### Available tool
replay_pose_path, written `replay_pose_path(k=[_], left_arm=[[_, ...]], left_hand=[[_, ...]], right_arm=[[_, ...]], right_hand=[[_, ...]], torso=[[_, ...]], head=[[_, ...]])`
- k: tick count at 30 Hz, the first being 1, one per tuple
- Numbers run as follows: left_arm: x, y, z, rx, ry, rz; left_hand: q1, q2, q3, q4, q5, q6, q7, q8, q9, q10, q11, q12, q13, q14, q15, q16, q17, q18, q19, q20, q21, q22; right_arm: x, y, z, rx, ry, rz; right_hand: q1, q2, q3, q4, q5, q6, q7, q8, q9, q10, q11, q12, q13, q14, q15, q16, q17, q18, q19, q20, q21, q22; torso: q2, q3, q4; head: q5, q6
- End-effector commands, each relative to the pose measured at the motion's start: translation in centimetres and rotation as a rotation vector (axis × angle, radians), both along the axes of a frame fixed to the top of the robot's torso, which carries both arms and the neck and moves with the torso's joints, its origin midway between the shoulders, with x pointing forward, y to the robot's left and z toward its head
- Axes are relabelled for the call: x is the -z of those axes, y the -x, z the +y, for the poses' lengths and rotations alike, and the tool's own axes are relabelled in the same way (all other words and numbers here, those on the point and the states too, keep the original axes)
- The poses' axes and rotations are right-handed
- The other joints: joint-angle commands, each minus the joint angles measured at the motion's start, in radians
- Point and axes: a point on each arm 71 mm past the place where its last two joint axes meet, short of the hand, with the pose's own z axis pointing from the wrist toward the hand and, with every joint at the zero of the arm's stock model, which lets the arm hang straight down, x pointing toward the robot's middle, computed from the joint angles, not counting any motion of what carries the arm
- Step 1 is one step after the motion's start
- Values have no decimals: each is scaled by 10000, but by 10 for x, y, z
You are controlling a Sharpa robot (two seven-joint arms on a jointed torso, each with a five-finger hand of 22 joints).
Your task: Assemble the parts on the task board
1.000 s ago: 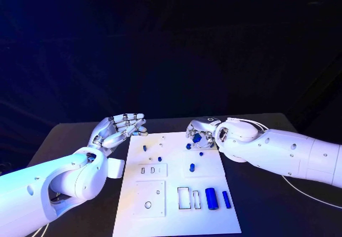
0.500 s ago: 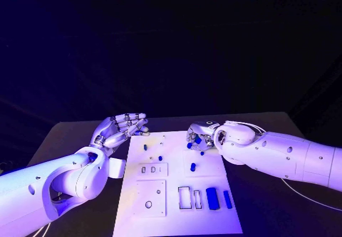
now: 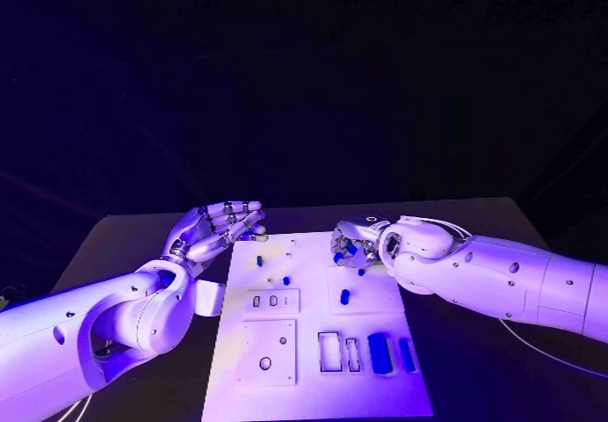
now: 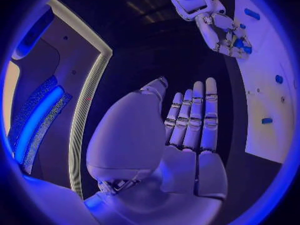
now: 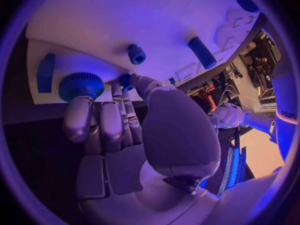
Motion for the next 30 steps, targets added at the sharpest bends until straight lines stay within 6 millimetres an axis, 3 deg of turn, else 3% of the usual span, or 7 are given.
replay_pose_path(k=[1,6,10,15,21,26,30], left_arm=[[-1,0,-2,176,114,-10],[-1,0,-1,164,100,9],[-1,-1,0,147,87,20],[0,-1,1,84,65,48],[0,-3,1,14,71,89],[1,-4,3,-57,58,77],[0,-7,6,-211,41,33]], left_hand=[[-27,-44,58,-4,-35,-4,169,-5,8,-23,62,-46,-16,-60,-18,-31,9,-12,-65,24,39,8],[-27,-44,58,-4,-35,-4,169,-5,8,-23,62,-46,-16,-60,-18,-31,9,-12,-65,24,39,8],[-27,-44,58,-4,-35,-4,169,-5,8,-23,62,-46,-16,-60,-18,-31,9,-12,-65,24,39,8],[-23,-36,69,-7,-34,-6,172,-6,10,-22,64,-55,-16,-68,-16,-38,20,-11,-78,26,50,16],[51,-26,141,-59,-38,-83,212,-53,3,-85,94,-141,-24,-82,-4,-58,96,-9,-145,32,141,76],[67,-28,158,-71,-39,-103,220,-65,1,-101,101,-163,-25,-88,1,-65,116,-9,-165,34,164,91],[107,-21,197,-99,-35,-126,226,-79,1,-121,109,-195,-25,-99,6,-80,147,-10,-198,38,207,119]], right_arm=[[2,2,3,-119,30,-1],[0,3,4,-70,-165,-239],[-4,2,4,-44,-511,-678],[-11,3,7,-49,-1041,-1310],[-15,3,14,51,-1380,-1664],[-17,1,23,93,-1636,-1871],[-19,-1,37,38,-1917,-2042]], right_hand=[[42,32,52,8,28,42,-6,55,16,68,-6,41,-19,268,-18,62,8,-165,52,11,56,8],[177,166,444,1,32,217,-90,198,160,363,-98,136,39,279,-93,266,142,-197,127,-42,234,270],[394,373,860,-195,12,556,-244,497,436,824,-272,342,201,316,-226,500,336,-262,290,-152,517,686],[425,416,981,-440,-2,758,-365,828,766,1090,-407,504,412,323,-337,622,394,-305,375,-264,703,964],[442,511,1092,-579,9,768,-387,983,960,1118,-440,515,497,317,-367,662,395,-308,365,-302,734,1019],[432,549,1151,-632,13,750,-389,1040,1043,1126,-441,507,521,312,-372,668,381,-312,368,-311,755,1055],[425,550,1194,-682,13,705,-379,1063,1096,1114,-436,490,533,317,-371,697,405,-317,376,-314,777,1091]], torso=[[34,21,0],[46,19,8],[63,25,14],[68,23,6],[81,21,33],[94,25,20],[106,52,13]], head=[[0,29],[-1,36],[-2,44],[5,41],[31,61],[77,76],[171,86]])
